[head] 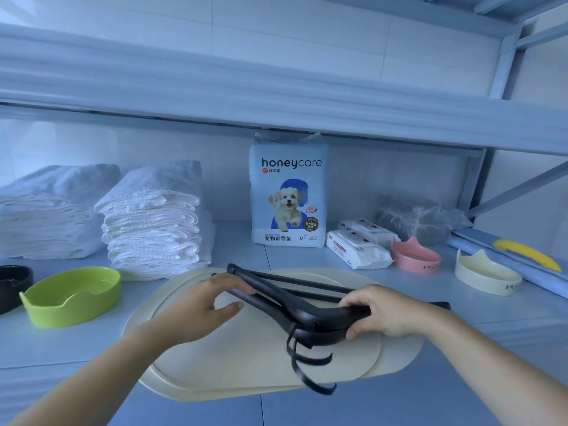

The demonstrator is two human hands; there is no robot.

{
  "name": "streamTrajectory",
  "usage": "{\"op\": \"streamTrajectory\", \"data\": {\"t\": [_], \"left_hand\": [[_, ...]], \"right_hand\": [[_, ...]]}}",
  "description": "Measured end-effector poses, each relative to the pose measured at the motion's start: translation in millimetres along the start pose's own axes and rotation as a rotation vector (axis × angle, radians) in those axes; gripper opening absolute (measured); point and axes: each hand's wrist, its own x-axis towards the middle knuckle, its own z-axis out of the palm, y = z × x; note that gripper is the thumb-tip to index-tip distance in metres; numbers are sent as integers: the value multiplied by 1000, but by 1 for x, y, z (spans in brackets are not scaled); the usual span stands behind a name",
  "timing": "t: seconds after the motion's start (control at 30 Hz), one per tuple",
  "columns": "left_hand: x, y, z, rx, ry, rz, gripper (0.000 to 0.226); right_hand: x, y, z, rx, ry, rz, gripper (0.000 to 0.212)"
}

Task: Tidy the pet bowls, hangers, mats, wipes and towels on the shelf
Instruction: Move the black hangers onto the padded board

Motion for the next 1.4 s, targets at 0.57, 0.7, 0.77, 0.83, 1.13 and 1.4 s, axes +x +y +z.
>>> {"op": "streamTrajectory", "data": {"t": [0.57, 0.7, 0.77, 0.83, 1.13, 1.4], "left_hand": [[75, 63, 37, -261, -231, 226, 38], [92, 65, 40, -249, -203, 253, 31], [101, 65, 41, -243, -189, 215, 29], [107, 68, 42, -275, -171, 164, 29], [117, 71, 60, -269, -189, 182, 38], [124, 95, 69, -358, -94, 211, 31]], "right_hand": [[-23, 18, -31, 203, 41, 95, 38], [-30, 19, -48, 218, 131, 132, 32], [-34, 21, -51, 178, 217, 133, 37], [-36, 25, -47, 123, 325, 129, 40], [-36, 46, -21, 109, 556, 108, 31], [-54, 52, -17, 25, 644, 80, 47]]}}
